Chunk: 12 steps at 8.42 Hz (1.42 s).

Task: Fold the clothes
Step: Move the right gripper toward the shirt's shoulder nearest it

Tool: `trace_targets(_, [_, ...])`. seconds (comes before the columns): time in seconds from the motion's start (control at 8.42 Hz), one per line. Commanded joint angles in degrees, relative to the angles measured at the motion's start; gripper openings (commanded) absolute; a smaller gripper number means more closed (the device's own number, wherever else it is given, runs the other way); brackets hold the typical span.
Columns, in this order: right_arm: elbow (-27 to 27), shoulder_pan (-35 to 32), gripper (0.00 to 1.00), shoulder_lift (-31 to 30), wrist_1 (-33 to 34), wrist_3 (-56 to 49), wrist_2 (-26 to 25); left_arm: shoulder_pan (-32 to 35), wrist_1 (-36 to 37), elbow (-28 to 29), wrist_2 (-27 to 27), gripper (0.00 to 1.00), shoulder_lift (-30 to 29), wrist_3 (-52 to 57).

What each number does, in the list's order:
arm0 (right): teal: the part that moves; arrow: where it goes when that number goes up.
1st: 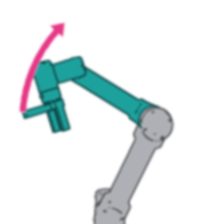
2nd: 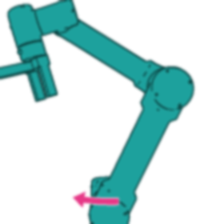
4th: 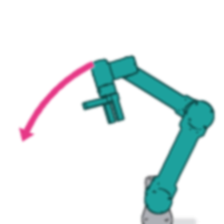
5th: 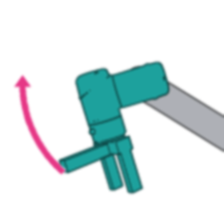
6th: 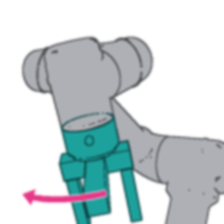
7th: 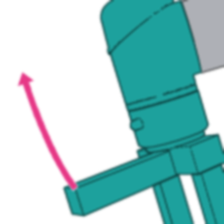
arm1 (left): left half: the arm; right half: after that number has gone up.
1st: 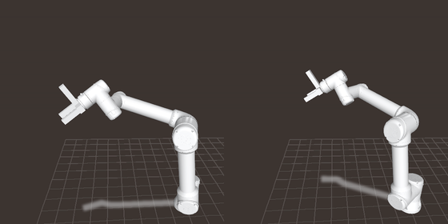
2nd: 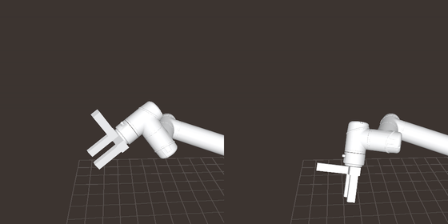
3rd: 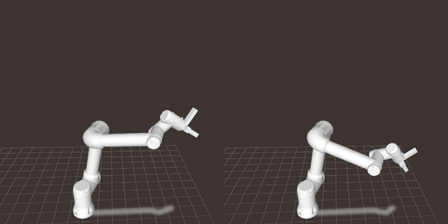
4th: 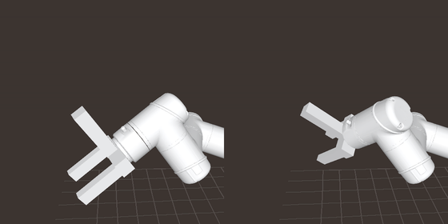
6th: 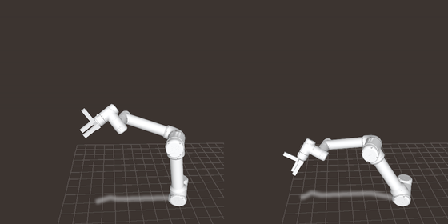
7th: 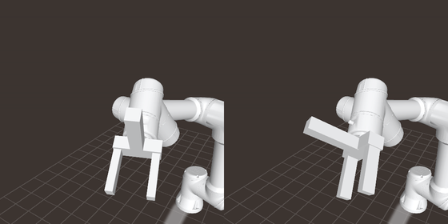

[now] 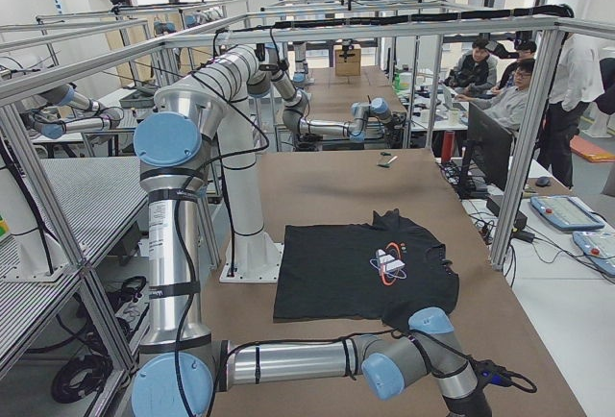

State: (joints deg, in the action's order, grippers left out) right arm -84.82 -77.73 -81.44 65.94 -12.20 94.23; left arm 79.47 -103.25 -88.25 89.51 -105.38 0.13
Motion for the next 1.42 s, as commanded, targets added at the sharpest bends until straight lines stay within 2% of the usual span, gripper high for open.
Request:
trace_targets(0.0, [-0.52,-0.23,0.94,0.05,-0.03,0.16,0.78,0.07,-1.33,-0.34,0.05,1.00,1.04,-0.04])
trace_targets(0.36, [-0.35,0.03,0.94,0.58,0.06,1.73,0.69,-0.01,-1.52,0.36,-0.13,1.00,1.05,-0.13])
trace_targets(0.59, [0.09,1.60,0.94,1.54,0.24,6.54,0.69,-0.10,-1.60,0.19,-0.13,1.00,1.05,-0.22])
trace_targets(0.71, [-0.08,5.70,0.94,3.81,0.32,12.49,0.69,-0.10,-1.69,0.10,-0.13,1.00,0.96,-0.22])
trace_targets(0.95, [-0.61,14.84,0.94,6.45,0.15,33.35,0.69,-0.10,-1.60,-0.08,-0.04,1.00,0.87,-0.22])
trace_targets(1.07, [-1.05,16.19,0.93,7.34,0.15,39.38,1.04,-0.10,-1.69,-0.08,0.05,1.00,0.87,-0.22])
trace_targets(1.31, [-1.75,17.61,0.91,9.36,0.06,50.19,6.55,-0.10,-1.61,-0.08,0.05,1.00,0.70,-0.22])
